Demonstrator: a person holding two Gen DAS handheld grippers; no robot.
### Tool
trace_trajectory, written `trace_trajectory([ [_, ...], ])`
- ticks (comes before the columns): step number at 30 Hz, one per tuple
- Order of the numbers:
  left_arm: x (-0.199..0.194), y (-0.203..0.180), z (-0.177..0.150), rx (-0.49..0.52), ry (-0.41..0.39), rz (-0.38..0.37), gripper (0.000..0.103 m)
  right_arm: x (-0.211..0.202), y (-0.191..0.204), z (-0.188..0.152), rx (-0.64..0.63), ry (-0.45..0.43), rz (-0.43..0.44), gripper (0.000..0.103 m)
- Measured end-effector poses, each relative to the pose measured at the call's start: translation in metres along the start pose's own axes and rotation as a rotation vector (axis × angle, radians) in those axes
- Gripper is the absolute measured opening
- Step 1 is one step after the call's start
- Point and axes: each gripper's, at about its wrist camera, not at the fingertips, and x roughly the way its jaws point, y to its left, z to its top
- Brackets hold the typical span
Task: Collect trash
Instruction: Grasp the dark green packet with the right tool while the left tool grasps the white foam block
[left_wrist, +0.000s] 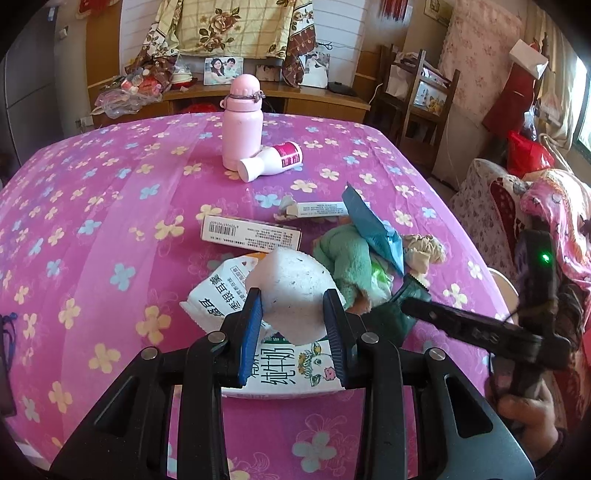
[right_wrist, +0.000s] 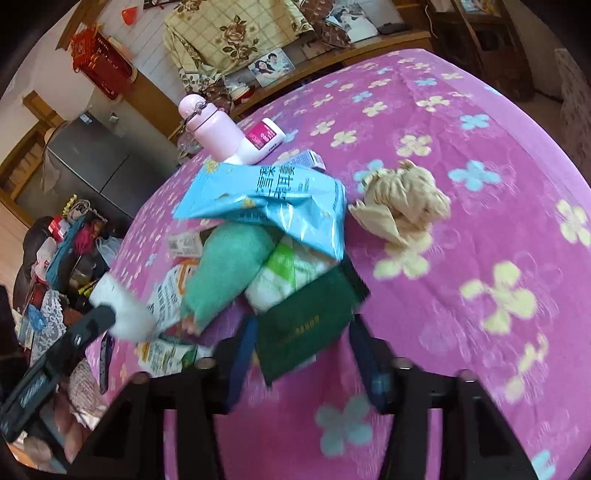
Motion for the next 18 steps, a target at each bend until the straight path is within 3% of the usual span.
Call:
trace_trajectory([
  [3,-0.003,-0.003,-0.001,0.005,-0.002,-0.006,0.031,-0.003,-0.001,0.003,-0.015,-0.020,-0.011,0.013],
  [5,-0.007,-0.005,-0.001,0.011,-0.006,-0.016,0.031,-0.016,0.001,0.002,-0.043,-0.045,-0.018,0.011],
  [13,-0.014,-0.043,-0.002,0.042,-0.003,-0.103,0.031,-0.075,-0.016,-0.004,-0.083,-0.108,-0.049,0.009],
  [18,-0.008,-0.074,-0.006,0.078,0.014,-0.134,0.031,-0.091,-0.034,-0.011,-0.071,-0.113,-0.098,0.010],
])
